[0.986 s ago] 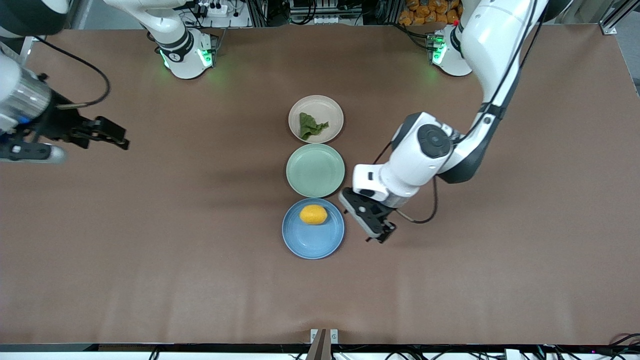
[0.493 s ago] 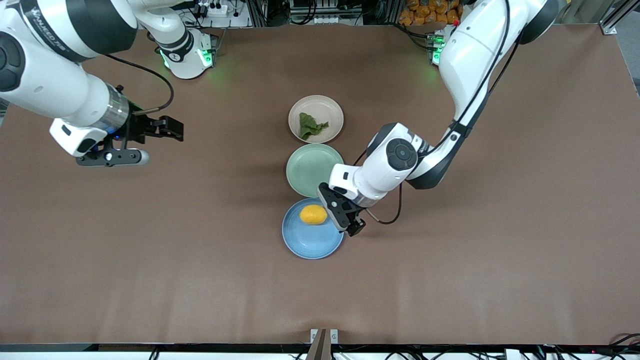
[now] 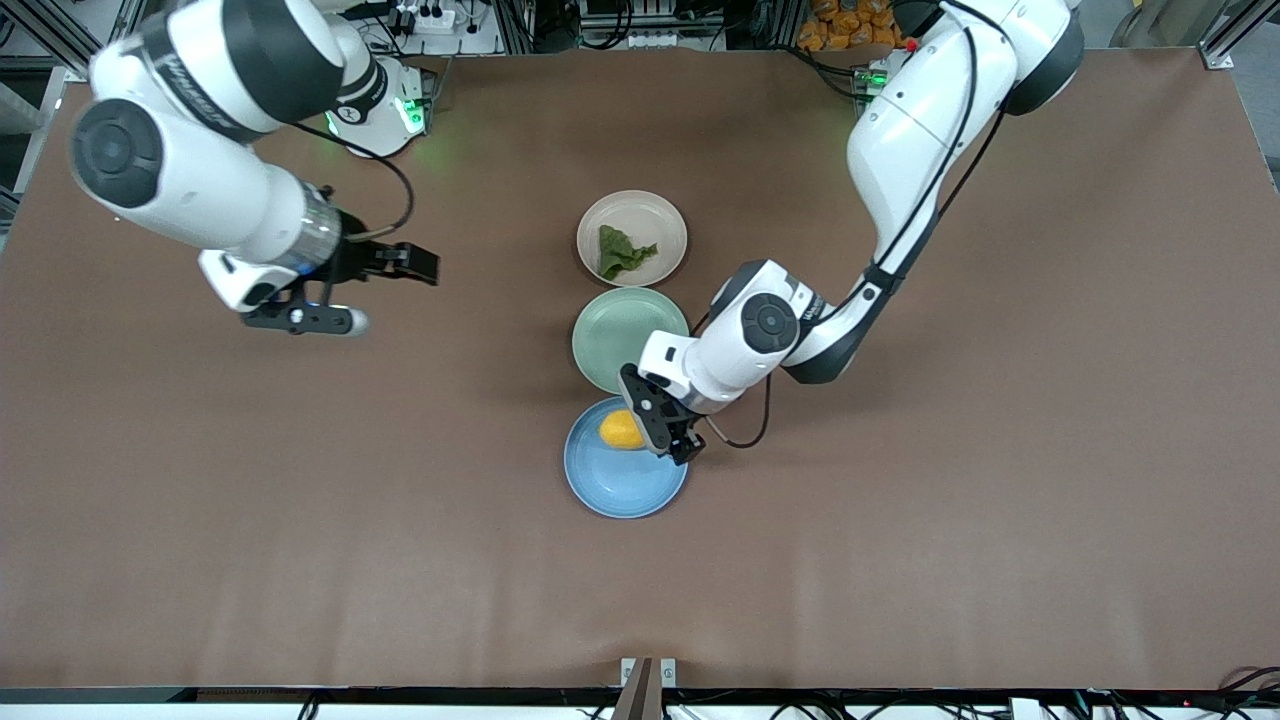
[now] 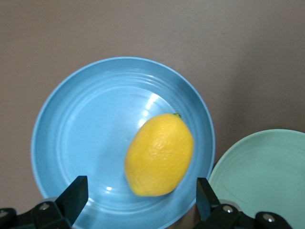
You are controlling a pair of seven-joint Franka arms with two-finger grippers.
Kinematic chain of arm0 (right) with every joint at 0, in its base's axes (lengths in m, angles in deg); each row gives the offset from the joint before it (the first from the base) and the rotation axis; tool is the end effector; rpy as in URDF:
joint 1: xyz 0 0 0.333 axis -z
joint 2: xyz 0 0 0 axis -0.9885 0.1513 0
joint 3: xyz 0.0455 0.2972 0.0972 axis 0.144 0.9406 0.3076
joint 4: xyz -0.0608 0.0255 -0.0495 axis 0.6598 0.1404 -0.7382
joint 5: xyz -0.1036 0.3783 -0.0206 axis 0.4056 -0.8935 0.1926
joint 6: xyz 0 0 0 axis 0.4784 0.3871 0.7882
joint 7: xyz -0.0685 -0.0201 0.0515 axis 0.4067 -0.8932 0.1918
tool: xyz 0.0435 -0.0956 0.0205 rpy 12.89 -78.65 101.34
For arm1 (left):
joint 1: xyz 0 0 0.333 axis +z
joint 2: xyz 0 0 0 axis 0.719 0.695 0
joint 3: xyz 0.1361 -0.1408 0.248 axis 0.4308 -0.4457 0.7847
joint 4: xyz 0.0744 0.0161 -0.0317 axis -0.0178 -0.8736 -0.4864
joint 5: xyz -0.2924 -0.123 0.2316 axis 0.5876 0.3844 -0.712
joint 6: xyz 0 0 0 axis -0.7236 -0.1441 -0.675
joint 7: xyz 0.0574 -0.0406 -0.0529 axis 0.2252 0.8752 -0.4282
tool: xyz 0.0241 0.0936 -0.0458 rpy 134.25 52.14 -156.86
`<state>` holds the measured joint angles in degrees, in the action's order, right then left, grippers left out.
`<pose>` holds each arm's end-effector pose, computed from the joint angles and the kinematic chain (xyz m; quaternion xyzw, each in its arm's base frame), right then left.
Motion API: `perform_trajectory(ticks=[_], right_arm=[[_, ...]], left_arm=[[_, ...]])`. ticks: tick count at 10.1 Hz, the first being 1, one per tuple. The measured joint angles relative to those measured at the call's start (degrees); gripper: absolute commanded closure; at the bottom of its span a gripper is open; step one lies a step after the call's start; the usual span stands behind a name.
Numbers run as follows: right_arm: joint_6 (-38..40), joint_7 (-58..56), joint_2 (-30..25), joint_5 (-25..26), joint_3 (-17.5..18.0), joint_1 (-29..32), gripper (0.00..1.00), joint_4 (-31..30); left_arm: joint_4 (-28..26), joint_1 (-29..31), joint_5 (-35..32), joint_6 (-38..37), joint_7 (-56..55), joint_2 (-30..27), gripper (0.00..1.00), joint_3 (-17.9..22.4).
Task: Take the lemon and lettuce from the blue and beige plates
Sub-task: 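Lower the left gripper over the lemon while the right gripper reaches the lettuce, then close the left gripper on the lemon while the right gripper grasps the lettuce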
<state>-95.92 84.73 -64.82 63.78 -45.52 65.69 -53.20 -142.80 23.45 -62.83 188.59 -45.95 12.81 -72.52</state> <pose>0.5400 0.2296 0.5067 -0.9855 0.0881 0.1182 0.0839 0.5934 -0.4703 0.2220 0.8232 -0.5273 0.1568 0.1404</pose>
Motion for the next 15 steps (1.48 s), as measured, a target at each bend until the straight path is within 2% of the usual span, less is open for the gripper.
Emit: perform_trajectory(ticks=[2,6,9,12,15], right_arm=[[-6.4,8.7,0.1,-0.6,0.0,-5.0,0.00,-3.5],[-22.6,25.2,1.4,-0.7,0.1,-19.3,0.00,-13.4],[-28.4,33.4,6.7,0.8,0.0,-28.0,0.00,-15.1],[-34.9,42.4,11.4,4.2,0.0,-34.0,0.00,-16.7],[-39.1,45.0,14.1,5.4,-0.2,-35.3,0.00,-18.4]], left_arm=[[0.1,-0.5,0.0,0.0,0.1,0.1,0.00,0.2],[0.4,-1.7,0.0,0.8,0.1,1.3,0.00,1.1],[1.9,-2.6,0.0,3.1,0.1,3.3,0.00,1.2],[3.4,-3.4,0.0,3.1,0.1,4.2,0.00,2.3],[4.3,-4.0,0.0,3.1,0.1,5.2,0.00,2.7]])
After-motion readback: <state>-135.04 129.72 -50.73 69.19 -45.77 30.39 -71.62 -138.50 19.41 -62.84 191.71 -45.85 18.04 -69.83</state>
